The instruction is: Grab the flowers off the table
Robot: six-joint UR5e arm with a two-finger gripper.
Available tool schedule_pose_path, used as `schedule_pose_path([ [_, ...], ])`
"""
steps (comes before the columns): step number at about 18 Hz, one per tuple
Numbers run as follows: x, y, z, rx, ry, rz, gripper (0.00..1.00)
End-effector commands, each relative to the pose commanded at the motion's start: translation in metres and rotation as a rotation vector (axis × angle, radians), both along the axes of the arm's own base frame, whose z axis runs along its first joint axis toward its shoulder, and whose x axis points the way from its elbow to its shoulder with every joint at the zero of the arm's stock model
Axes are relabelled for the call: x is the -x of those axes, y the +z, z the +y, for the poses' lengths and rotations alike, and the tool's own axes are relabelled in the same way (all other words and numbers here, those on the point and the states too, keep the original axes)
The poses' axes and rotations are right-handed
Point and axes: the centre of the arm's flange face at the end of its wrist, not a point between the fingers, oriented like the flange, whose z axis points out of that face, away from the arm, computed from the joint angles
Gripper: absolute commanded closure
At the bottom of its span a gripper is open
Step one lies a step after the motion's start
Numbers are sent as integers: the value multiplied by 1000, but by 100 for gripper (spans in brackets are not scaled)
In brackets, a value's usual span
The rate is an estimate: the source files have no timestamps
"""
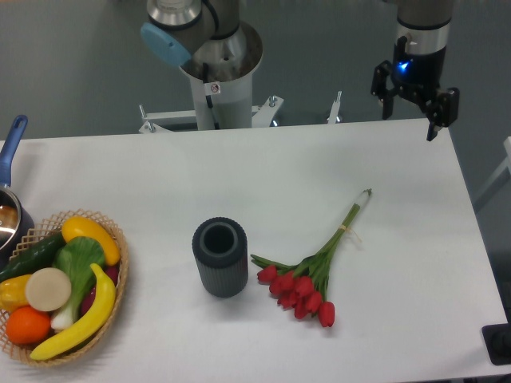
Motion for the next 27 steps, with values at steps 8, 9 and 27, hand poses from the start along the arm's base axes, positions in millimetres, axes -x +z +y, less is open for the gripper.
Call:
schedule_pose_path([
  [8,-2,-2,4,-7,31,-10,0],
  [9,-2,-4,5,-11,48,-16,0],
  [27,-23,-90,79,-82,213,-115,0],
])
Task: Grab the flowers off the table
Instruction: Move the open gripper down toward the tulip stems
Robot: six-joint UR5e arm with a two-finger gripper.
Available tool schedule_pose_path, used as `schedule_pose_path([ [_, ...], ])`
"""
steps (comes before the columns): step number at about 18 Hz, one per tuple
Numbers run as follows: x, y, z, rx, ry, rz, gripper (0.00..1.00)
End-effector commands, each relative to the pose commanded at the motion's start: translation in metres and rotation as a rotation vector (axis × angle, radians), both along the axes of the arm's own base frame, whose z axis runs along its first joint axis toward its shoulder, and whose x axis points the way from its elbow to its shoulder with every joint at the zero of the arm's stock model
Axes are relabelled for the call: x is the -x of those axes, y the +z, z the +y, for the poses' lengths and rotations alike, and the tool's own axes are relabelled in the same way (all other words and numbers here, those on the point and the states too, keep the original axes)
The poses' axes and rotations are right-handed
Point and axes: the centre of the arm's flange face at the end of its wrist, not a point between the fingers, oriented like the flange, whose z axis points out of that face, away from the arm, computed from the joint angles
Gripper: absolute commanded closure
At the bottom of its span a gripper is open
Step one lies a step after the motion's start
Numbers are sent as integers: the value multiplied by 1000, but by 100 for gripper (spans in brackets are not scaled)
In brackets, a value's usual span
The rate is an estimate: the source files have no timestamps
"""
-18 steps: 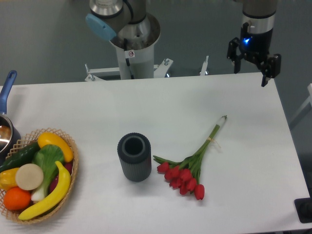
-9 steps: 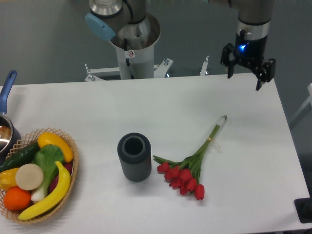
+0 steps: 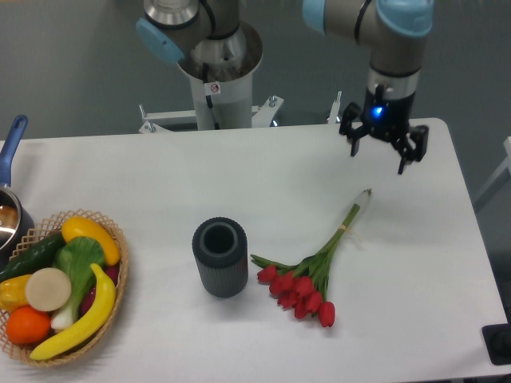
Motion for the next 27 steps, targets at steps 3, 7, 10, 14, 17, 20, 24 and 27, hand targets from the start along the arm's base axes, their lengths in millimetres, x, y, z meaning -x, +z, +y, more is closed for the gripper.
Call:
schedule_pose_path([
  [3,2,-26,13,0,54,-31,0],
  [7,1,-59,33,23,24,-81,0],
  [10,4,-73,39,30,16,-101,0],
  [14,8,-102,54,48,-11,-136,0],
  [17,10,-111,58,52,-13,-148,0],
  [20,17,-121,65,55,-19,-157,0],
  [24,21,-133,68,60,-19,-173,0],
  [27,24,-136,73,59,-25,-170,4],
])
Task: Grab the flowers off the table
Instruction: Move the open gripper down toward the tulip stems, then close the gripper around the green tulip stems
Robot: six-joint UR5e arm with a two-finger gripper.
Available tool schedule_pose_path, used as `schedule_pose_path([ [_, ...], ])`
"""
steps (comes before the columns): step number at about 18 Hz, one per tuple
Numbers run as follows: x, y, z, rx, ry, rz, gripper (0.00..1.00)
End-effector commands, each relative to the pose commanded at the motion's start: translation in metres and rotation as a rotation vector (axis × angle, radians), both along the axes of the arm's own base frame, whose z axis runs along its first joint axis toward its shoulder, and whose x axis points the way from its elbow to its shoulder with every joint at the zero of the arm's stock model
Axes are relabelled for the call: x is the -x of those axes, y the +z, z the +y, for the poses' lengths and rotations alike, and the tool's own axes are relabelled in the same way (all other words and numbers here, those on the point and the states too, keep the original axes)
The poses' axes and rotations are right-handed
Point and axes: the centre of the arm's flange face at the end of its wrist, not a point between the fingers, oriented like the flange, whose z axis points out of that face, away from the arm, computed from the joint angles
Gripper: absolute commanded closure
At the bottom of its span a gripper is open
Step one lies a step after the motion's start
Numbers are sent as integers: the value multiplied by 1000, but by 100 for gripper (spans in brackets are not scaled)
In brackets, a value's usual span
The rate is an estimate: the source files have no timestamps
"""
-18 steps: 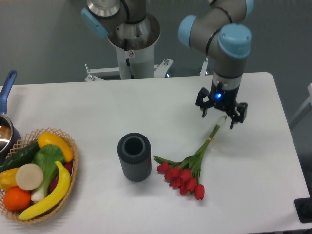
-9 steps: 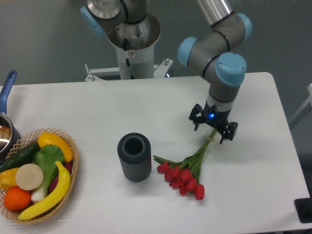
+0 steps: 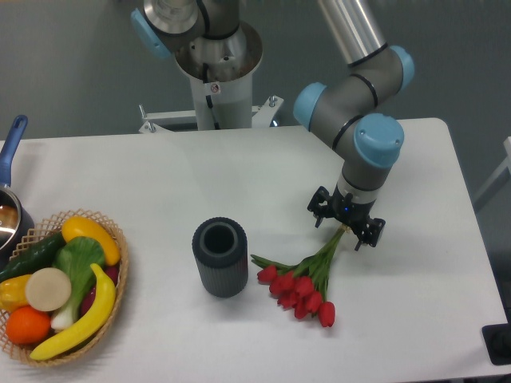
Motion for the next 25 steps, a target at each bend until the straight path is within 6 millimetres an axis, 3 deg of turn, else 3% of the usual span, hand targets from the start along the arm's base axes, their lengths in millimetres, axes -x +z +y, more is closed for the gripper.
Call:
schedule_pose_path([
  [5,1,-4,2,1,-5,-2,7],
  [10,3,-1,2,-1,-5,3,34],
  [25,1,0,3,0,3,2,68],
])
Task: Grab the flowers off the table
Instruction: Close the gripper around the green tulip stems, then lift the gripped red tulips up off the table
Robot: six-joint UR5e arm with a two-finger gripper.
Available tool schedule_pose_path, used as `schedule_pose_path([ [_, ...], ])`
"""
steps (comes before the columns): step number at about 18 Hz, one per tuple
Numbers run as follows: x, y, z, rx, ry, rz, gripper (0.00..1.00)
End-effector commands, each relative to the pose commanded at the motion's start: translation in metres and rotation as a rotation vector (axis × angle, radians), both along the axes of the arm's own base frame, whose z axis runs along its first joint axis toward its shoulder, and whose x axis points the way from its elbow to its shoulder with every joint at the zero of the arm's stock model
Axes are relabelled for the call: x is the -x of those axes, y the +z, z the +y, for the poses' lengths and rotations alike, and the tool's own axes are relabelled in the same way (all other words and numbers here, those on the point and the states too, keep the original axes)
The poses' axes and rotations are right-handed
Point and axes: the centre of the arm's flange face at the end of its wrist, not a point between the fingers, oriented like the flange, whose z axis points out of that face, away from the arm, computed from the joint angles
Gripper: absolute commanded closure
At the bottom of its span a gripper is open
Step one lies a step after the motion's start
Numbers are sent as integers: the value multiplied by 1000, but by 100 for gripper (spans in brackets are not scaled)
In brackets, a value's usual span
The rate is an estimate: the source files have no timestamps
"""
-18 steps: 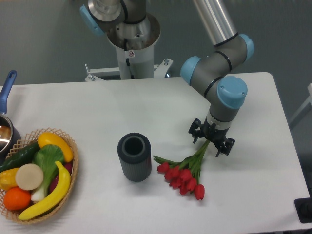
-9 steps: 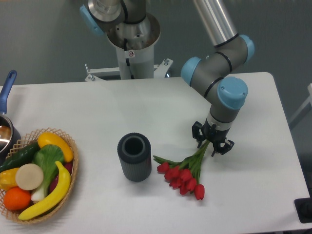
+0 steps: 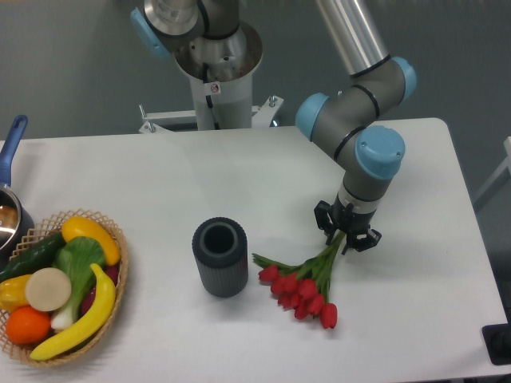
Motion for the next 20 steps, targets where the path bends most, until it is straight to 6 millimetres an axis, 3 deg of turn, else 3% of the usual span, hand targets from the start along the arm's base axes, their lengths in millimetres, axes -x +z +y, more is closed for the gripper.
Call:
schedule_pose_path([
  [5,2,1,1,1,0,4,76],
  [13,13,11,6,-12,-9,30,79],
  [20,24,60,11,-105,2,84,79],
])
